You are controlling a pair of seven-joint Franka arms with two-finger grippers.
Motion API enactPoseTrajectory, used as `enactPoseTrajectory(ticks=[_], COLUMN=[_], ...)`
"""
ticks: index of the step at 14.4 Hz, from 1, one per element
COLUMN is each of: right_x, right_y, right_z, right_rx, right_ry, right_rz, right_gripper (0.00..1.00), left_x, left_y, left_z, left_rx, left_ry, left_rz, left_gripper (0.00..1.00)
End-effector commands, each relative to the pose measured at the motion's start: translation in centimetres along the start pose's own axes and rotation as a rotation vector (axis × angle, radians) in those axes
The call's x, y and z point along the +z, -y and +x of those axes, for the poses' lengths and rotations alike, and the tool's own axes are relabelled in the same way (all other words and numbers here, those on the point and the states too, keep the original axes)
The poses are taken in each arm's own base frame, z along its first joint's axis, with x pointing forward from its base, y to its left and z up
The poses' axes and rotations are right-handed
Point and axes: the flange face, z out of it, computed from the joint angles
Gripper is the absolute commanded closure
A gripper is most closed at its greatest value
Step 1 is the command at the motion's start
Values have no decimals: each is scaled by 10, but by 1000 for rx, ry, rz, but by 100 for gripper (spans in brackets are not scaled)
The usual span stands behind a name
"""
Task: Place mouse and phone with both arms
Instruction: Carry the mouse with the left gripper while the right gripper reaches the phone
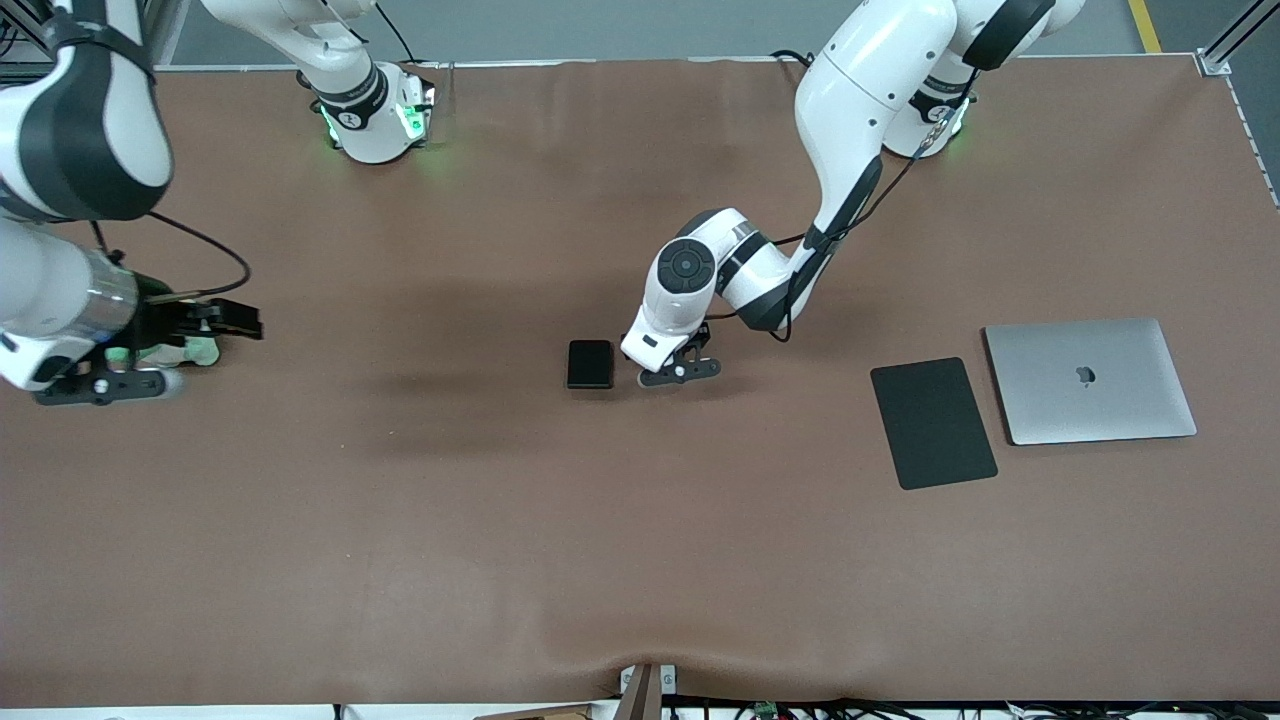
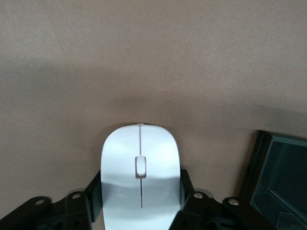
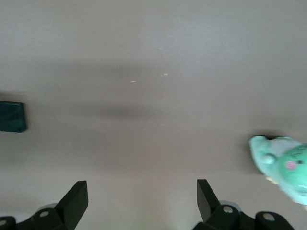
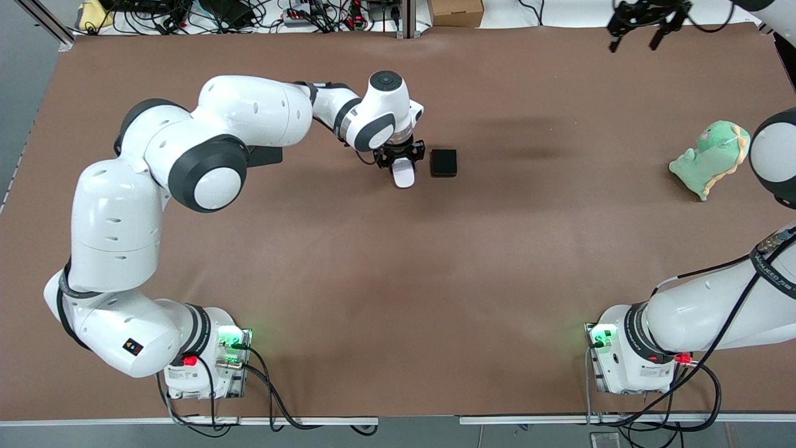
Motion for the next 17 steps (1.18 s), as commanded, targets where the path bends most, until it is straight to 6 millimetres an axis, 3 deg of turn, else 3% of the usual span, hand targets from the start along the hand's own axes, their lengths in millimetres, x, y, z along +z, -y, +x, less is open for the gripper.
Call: enactPoseTrajectory(ticks=[1, 4, 5, 7, 11, 17], right_x=[6, 17, 23, 32, 54, 103], right_y=[32, 69, 86, 100, 134, 187], right_z=[8, 13, 14, 17, 24, 36], right_rx=[58, 88, 92, 86, 76, 35], right_ry=[-3, -14, -11, -13, -3, -1], right_rz=[24, 18, 13, 8, 34, 58], right_gripper=[0, 0, 0, 0, 0, 0], left_x=[-31, -81, -90, -101, -101, -89], left_y=[19, 52, 70, 117, 209, 317], left_z=[32, 75, 91, 130, 183, 213], left_rx=[-31, -75, -75, -43, -26, -1], left_ry=[-49, -79, -77, -55, -12, 34], left_rz=[45, 51, 64, 94, 127, 169], left_gripper=[53, 53, 53, 52, 52, 50])
